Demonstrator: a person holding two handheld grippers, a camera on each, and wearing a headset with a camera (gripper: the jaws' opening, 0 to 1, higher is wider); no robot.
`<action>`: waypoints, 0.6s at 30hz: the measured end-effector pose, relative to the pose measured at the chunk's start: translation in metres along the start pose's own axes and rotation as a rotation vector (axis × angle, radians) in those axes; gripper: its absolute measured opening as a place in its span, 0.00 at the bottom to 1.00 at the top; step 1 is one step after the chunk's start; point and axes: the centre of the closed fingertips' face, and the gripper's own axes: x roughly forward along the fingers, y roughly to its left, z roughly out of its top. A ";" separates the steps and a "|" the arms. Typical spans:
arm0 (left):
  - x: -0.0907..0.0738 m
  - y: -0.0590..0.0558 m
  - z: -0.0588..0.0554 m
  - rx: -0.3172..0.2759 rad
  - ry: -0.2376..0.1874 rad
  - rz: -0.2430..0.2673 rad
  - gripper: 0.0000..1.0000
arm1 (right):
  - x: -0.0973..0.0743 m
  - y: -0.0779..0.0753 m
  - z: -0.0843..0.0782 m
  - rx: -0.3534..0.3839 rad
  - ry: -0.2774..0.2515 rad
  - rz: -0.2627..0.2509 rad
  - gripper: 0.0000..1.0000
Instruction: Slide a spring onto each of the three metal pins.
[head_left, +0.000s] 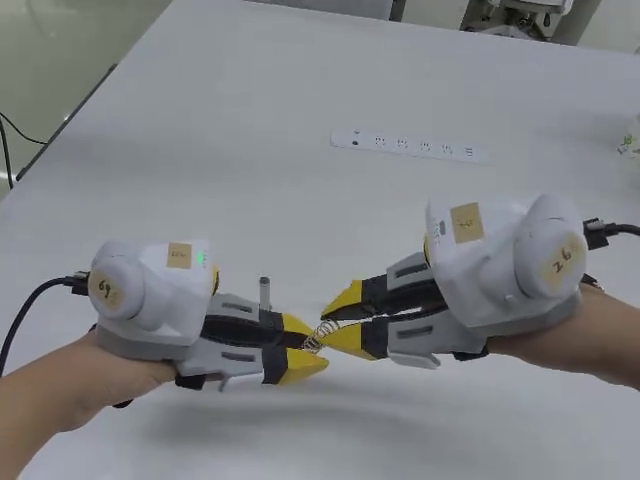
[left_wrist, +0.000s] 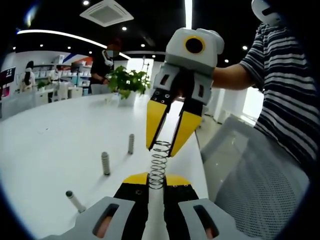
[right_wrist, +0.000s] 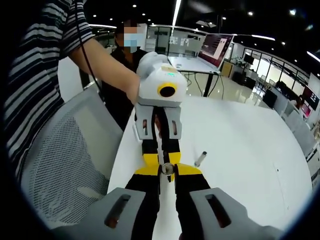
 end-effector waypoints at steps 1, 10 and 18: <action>0.001 -0.001 0.000 0.000 0.000 -0.001 0.02 | 0.001 0.000 0.002 -0.002 -0.003 -0.001 0.07; 0.002 0.000 0.002 0.001 -0.008 0.006 0.02 | 0.008 -0.002 0.009 -0.025 -0.030 -0.032 0.07; -0.001 -0.001 0.001 0.001 -0.003 0.013 0.02 | 0.011 0.001 0.011 -0.051 -0.044 -0.049 0.07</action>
